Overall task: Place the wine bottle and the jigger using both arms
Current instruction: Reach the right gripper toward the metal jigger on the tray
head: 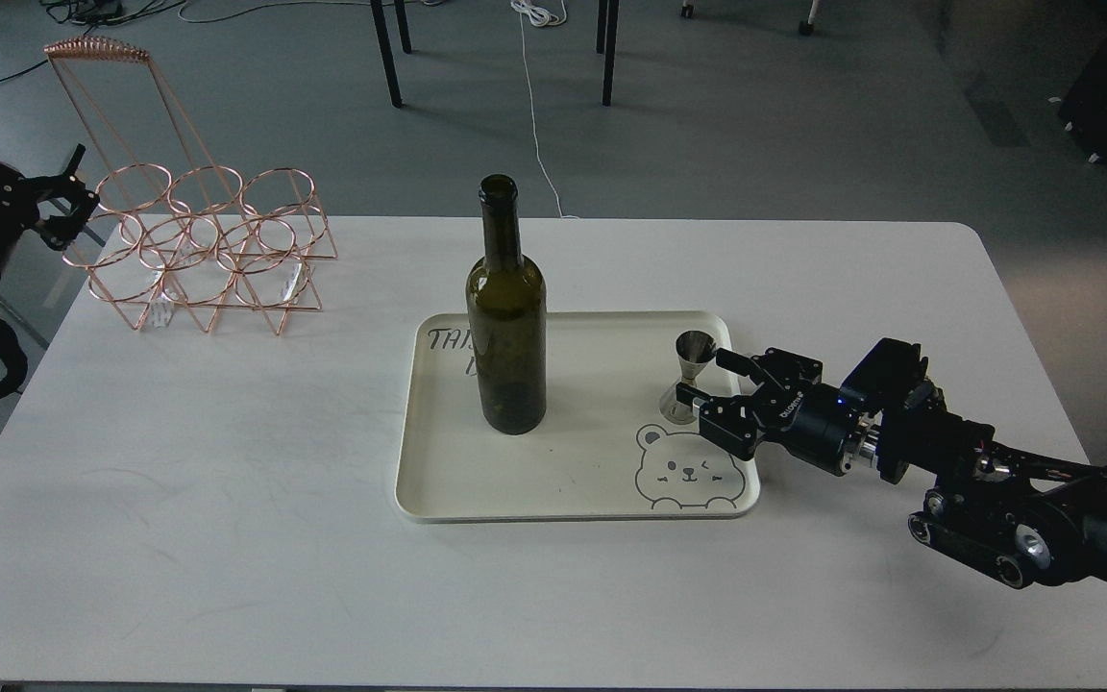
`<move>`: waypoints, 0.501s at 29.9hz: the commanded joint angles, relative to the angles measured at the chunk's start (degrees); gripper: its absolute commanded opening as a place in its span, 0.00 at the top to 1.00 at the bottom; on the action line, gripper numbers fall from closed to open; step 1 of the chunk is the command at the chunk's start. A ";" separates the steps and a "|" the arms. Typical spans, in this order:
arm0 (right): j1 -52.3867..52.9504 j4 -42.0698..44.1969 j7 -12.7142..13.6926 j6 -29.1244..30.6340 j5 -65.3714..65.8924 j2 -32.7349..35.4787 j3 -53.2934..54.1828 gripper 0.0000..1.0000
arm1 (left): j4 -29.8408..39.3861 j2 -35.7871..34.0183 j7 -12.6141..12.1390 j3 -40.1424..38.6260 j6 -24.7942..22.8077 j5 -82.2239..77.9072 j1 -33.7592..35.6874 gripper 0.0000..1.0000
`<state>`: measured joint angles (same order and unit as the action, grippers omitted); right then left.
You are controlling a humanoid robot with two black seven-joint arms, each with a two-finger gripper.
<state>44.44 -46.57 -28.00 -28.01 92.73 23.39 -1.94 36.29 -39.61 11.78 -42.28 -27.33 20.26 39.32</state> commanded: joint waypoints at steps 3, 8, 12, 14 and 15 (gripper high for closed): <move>1.00 1.56 0.00 0.01 -0.01 -1.32 0.01 0.39 | 0.00 -0.38 0.00 -0.08 0.09 0.04 0.14 0.01; 1.00 3.15 0.00 0.01 -0.01 -3.08 0.01 0.45 | 0.00 -0.47 0.00 -0.17 0.09 0.04 0.32 0.01; 0.82 4.02 0.00 0.01 -0.01 -3.52 -0.17 0.48 | 0.00 -0.73 0.00 -0.08 0.09 0.04 0.32 0.01; 0.73 4.29 0.00 0.01 -0.01 -3.96 -0.17 0.53 | 0.00 -0.82 0.00 -0.08 0.09 0.04 0.32 0.01; 0.73 4.46 0.00 0.01 -0.01 -4.31 -0.17 0.56 | 0.00 -0.82 0.00 -0.08 0.09 0.04 0.32 0.01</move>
<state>45.25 -42.57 -28.00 -28.00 92.73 19.78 -2.08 36.30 -40.38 11.78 -42.39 -27.24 20.30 39.63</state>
